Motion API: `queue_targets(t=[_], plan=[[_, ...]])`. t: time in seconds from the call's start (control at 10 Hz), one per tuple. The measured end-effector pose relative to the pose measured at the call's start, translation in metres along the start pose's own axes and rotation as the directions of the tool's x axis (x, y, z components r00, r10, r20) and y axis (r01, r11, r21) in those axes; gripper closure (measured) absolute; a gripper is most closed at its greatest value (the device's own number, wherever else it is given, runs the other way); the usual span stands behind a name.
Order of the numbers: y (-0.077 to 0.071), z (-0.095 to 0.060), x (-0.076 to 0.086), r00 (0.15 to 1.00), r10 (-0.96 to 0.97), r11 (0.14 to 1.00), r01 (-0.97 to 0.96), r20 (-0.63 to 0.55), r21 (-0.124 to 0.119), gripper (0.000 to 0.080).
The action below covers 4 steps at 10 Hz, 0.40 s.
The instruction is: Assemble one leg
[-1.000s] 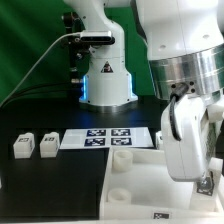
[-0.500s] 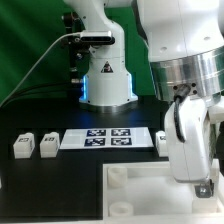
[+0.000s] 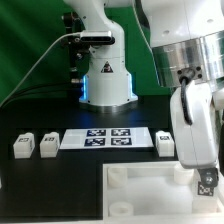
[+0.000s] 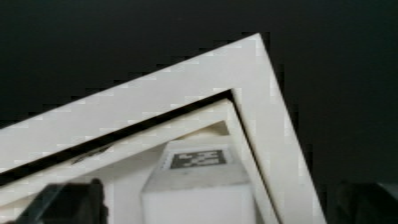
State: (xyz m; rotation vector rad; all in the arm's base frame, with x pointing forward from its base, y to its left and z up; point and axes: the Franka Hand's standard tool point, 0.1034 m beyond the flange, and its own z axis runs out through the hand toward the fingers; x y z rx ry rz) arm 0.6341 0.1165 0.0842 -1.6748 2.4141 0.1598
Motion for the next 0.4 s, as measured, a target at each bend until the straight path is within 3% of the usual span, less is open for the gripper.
queue_targets(t=[0.4], plan=[[0.0007,0.0011,-0.0001,1.000,-0.010,1.000,0.010,-0.001,-0.002,0.0151]])
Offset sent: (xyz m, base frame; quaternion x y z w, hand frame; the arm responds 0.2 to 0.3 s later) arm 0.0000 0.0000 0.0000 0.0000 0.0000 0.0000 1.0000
